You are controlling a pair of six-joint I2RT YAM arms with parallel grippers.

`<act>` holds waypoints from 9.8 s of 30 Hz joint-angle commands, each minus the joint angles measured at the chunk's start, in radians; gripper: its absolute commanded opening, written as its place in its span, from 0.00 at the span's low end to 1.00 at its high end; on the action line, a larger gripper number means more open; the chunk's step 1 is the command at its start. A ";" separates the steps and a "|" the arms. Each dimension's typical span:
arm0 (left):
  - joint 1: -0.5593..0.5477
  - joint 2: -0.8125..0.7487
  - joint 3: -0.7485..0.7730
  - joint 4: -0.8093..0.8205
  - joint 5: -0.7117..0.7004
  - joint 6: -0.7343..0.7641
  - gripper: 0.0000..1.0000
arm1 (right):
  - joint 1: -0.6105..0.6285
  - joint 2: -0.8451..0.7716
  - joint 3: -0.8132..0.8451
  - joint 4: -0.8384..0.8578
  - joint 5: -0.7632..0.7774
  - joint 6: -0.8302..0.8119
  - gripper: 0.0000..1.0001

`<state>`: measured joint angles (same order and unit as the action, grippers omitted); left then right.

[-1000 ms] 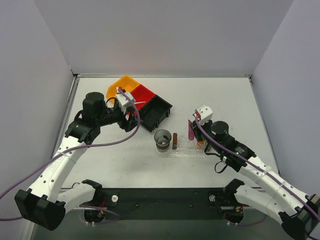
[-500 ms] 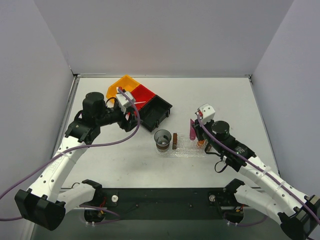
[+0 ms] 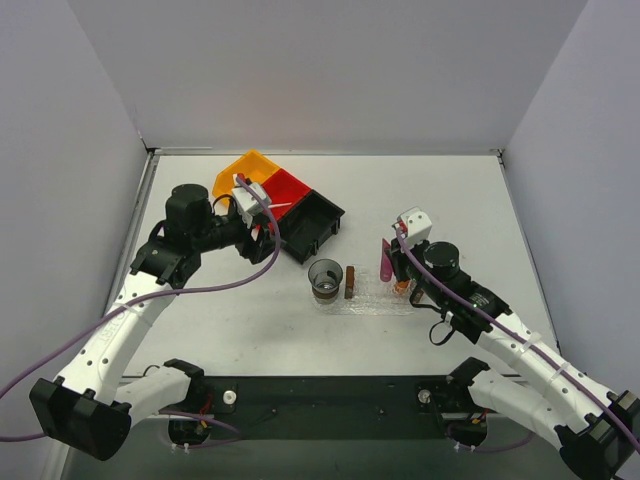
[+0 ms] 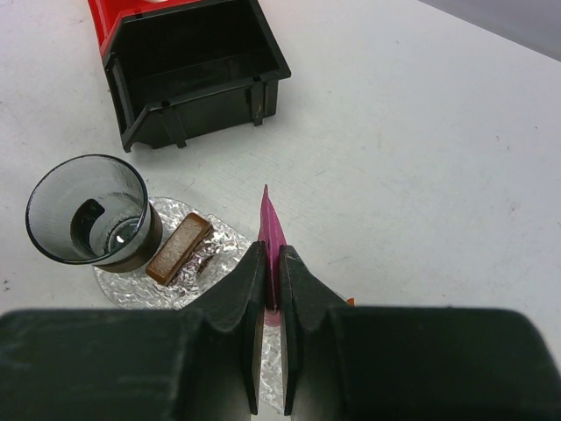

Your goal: Prepare toiletry sets of a toothbrush and toothpaste on the tray

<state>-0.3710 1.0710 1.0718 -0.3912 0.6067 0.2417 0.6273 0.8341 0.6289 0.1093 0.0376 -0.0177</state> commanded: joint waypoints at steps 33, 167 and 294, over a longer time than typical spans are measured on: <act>0.009 0.010 0.010 0.051 0.024 -0.008 0.74 | -0.037 -0.001 -0.011 0.053 -0.077 0.041 0.00; 0.009 0.001 0.010 0.018 0.076 0.024 0.74 | -0.120 0.068 -0.075 0.135 -0.199 0.033 0.14; 0.009 -0.006 0.014 -0.023 0.087 0.067 0.75 | -0.225 -0.038 -0.083 0.033 -0.467 -0.172 0.19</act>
<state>-0.3691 1.0885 1.0718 -0.4114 0.6674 0.2958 0.4110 0.8131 0.5179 0.1249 -0.3946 -0.1745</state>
